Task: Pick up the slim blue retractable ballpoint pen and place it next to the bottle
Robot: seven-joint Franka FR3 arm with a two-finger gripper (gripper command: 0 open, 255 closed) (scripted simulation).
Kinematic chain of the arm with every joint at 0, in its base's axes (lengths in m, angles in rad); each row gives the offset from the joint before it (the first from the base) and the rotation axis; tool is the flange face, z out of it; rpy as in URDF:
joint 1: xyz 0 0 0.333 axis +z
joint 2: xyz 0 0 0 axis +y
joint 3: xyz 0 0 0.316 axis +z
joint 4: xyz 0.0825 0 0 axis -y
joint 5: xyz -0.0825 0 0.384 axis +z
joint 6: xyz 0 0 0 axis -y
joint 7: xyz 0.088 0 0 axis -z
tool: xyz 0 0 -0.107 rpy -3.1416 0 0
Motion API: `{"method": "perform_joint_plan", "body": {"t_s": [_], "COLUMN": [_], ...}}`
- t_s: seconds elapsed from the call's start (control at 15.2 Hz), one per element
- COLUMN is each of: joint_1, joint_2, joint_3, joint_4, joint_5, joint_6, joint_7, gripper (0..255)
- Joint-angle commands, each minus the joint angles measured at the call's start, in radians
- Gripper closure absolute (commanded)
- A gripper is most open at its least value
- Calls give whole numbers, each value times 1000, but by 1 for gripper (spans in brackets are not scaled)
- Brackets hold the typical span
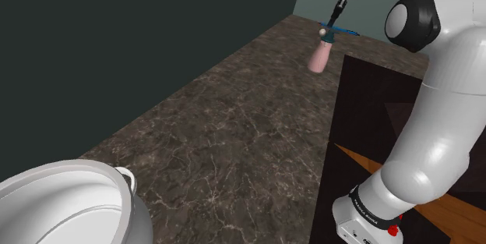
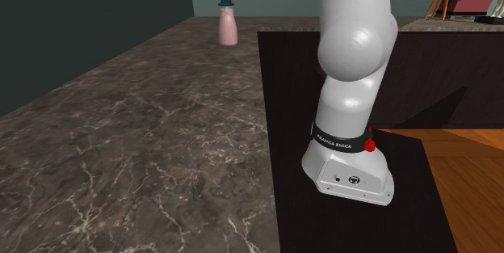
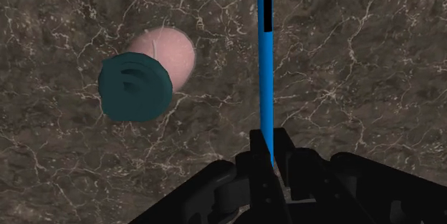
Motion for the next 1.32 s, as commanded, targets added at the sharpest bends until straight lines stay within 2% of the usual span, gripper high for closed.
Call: {"method": "perform_joint_plan", "body": {"t_s": [0.0, 0.59, 1.25], "joint_1": [14, 51, 70], "joint_2": [-16, -52, -59], "joint_3": [-1, 0, 5], "joint_4": [-49, -222, -367], "joint_5": [-9, -29, -28], "joint_6": [36, 175, 311], "joint_7": [-1, -9, -25], "gripper": [255, 255, 255]}}
